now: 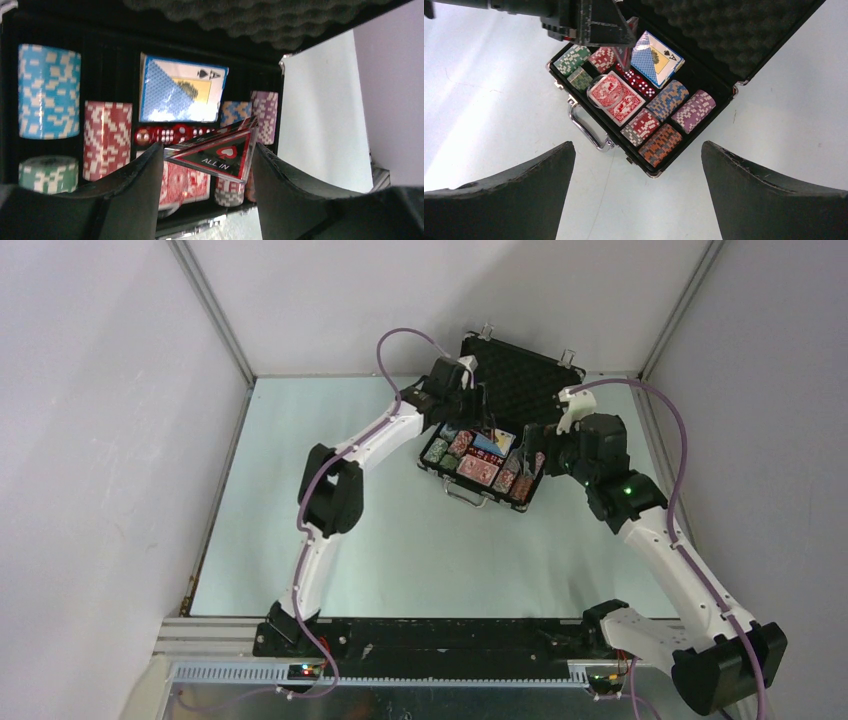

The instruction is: Pack up texas hold em set

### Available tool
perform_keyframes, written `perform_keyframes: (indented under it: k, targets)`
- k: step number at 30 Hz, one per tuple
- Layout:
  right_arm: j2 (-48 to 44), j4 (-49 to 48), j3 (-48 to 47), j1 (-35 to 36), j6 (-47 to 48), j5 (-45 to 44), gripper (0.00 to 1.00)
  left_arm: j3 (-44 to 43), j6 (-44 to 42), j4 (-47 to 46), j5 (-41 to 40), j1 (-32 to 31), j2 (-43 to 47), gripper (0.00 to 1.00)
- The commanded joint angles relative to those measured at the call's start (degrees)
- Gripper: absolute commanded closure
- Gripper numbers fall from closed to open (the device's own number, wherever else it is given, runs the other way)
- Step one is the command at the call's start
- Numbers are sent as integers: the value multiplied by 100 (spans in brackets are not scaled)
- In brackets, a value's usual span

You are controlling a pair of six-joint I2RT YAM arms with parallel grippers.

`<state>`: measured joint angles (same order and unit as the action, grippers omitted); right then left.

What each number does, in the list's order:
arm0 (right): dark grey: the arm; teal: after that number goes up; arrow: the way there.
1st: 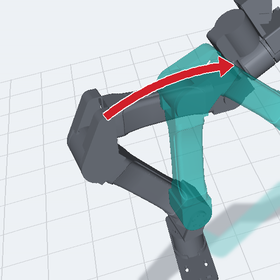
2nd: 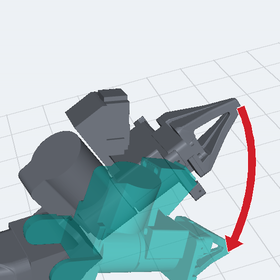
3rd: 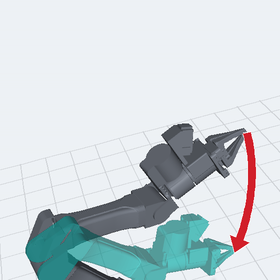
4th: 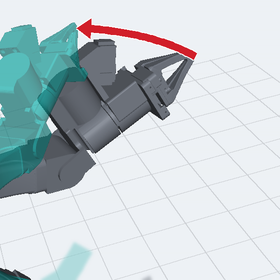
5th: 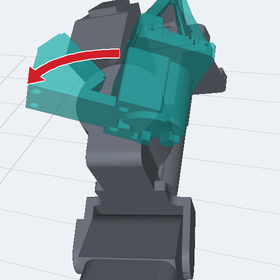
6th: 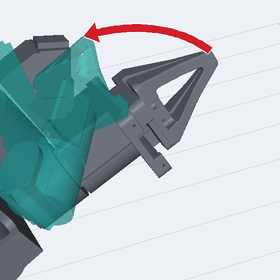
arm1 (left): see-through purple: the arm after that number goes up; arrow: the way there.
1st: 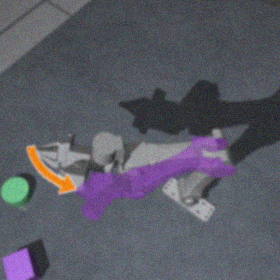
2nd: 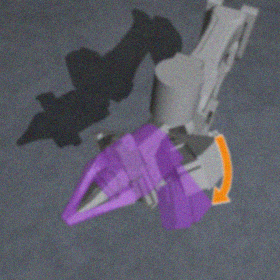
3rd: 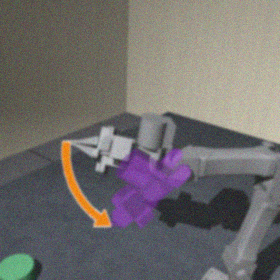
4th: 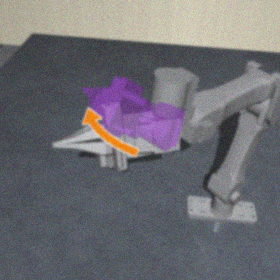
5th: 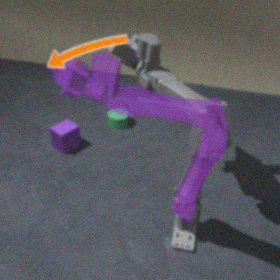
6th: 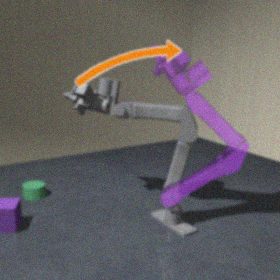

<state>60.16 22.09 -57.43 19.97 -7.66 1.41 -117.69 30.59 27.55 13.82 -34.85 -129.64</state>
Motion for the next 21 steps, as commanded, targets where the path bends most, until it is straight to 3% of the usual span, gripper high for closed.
perform_keyframes:
  k: [1, 3, 4, 6, 12, 17, 19, 21]
  targets:
    - [-196, -199, 4, -55, -170, -116, 1, -794, 124, -366, 64, -55, -394, 44]
    - [-216, -178, 11, -82, -180, -134, 1, -1044, 150, -316, 50, -71, -590, 31]
    - [-222, -169, 12, -90, -191, -137, 1, -1089, 159, -315, 50, -73, -653, 15]
    - [-202, -146, 8, -127, -218, -141, 0, -1111, 146, -268, 20, -67, -644, 2]
    - [222, -281, 4, -402, -716, -454, 0, -611, -330, 125, -220, -32, 0, 0]
    - [894, -782, -99, -593, -1381, -115, 0, 782, -857, 173, -531, 41, 1368, 0]
    - [1281, -894, -238, -643, -1701, 68, 3, 1366, -1047, 169, -633, 78, 1952, 0]
    - [1710, -1026, -377, -660, -1993, 120, 14, 1980, -1170, 109, -699, 114, 2526, 0]
